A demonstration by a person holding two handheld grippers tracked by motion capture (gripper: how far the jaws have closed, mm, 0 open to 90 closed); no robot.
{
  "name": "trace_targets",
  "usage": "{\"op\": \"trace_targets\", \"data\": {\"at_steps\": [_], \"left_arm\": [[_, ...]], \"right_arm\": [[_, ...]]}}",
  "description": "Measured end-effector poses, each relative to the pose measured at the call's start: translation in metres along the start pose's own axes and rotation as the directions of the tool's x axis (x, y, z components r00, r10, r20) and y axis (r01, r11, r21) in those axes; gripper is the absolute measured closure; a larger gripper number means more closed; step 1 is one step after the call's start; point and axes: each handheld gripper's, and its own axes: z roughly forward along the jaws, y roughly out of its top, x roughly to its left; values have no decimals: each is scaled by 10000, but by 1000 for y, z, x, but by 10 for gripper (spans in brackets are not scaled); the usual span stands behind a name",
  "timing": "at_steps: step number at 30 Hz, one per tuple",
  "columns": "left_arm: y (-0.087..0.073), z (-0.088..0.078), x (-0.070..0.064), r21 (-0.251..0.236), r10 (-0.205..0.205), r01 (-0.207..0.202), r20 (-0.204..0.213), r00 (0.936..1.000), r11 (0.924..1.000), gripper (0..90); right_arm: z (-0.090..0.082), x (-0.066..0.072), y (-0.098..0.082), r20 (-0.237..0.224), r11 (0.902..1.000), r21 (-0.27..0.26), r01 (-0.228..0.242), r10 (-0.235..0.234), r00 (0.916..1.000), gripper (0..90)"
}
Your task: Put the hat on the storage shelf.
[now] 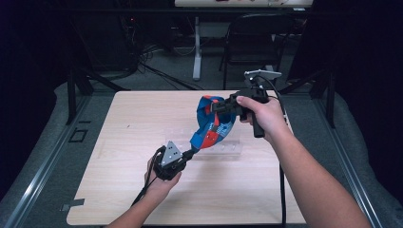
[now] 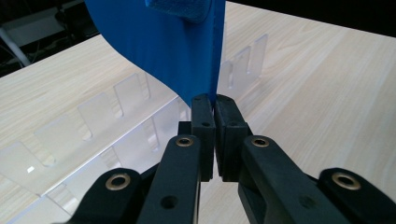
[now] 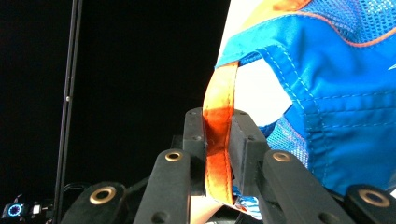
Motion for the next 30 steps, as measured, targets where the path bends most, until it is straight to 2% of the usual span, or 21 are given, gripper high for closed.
{"op": "trace_targets", "data": {"at_steps": [3, 11, 17, 18, 22, 24, 27, 30], "left_arm": [[-1, 2, 1, 28, -126, 126, 30, 9999, 9999, 880], [-6, 8, 1, 288, -73, 75, -64, 10000, 9996, 880], [-8, 10, 1, 341, -110, 109, 41, 9999, 9994, 881], [-8, 10, 1, 372, -100, 97, 69, 9999, 9993, 881], [-8, 11, 1, 339, -127, 126, 24, 9999, 9993, 881], [-8, 10, 2, 347, -70, 71, -18, 10000, 9994, 881], [-8, 8, 4, 230, 66, -65, -57, 10000, 9997, 881], [-5, 7, 7, 164, -13, 12, 53, 10000, 9999, 881]], "right_arm": [[3, -3, 1, 30, 10000, 65, 6, -7, 10000, 782], [8, -11, 2, 254, 9999, 127, -72, 69, 9997, 782], [11, -19, 2, 283, 9995, -39, -304, 305, 9991, 782], [10, -21, 3, 307, 9997, 49, -233, 232, 9993, 782], [10, -23, 4, 377, 9991, -149, -385, 391, 9985, 781], [9, -26, 4, 412, 9995, 5, -301, 300, 9987, 781], [10, -26, 3, 369, 9991, -80, -412, 415, 9985, 781], [9, -26, 3, 288, 9995, -2, -326, 326, 9991, 781]]}}
